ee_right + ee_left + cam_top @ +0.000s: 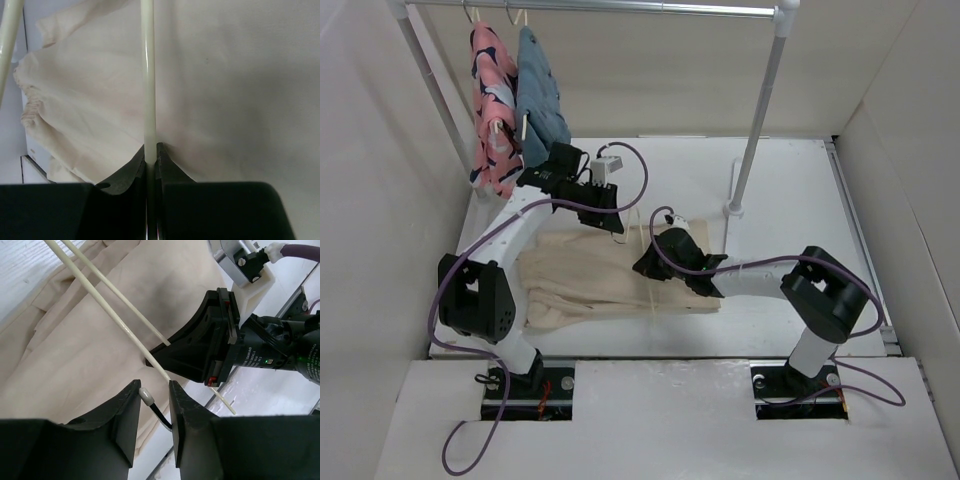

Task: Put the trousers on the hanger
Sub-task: Pick up the hanger from the clothesline.

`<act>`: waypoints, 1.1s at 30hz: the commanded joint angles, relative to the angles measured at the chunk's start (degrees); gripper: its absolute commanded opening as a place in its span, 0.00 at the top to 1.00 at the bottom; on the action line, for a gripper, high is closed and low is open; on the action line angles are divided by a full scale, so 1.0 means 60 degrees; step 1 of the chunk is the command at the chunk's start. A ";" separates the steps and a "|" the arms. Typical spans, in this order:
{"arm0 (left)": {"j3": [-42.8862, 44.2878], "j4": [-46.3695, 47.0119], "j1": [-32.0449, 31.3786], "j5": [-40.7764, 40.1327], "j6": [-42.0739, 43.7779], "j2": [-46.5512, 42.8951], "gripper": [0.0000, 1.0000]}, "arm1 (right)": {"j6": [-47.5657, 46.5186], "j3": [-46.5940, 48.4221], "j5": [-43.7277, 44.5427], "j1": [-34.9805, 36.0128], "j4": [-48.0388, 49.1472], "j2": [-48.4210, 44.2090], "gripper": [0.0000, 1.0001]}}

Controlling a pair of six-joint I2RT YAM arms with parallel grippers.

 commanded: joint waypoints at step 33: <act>-0.2158 0.0974 0.1846 -0.0412 -0.2490 -0.0500 1.00 | -0.1030 0.0442 0.0425 -0.0576 -0.4233 -0.3575 0.01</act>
